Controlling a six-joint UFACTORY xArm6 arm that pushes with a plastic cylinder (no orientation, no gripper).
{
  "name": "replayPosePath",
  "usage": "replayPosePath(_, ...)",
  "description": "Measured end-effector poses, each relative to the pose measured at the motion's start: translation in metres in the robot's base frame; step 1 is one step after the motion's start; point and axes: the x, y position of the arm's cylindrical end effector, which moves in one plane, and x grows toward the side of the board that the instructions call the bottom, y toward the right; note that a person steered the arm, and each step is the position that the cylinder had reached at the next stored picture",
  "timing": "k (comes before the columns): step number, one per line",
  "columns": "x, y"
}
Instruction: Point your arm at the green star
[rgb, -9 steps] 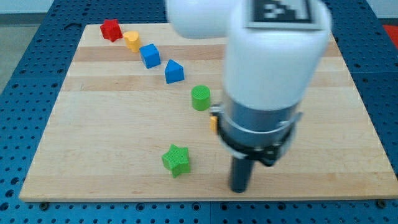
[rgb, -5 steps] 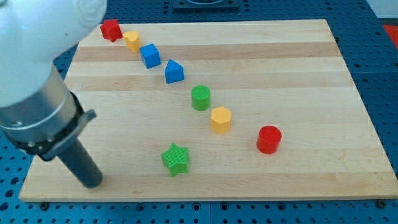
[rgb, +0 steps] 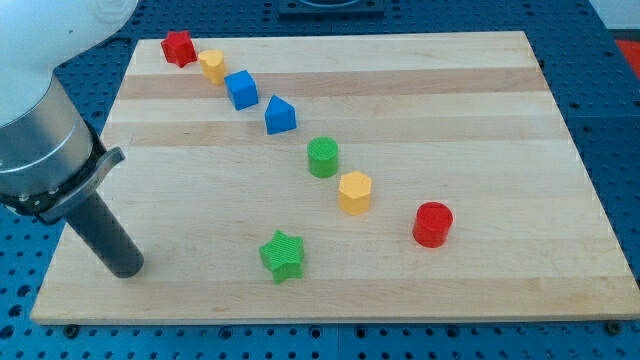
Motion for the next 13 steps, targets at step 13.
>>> replayPosePath(13, -0.017, 0.107)
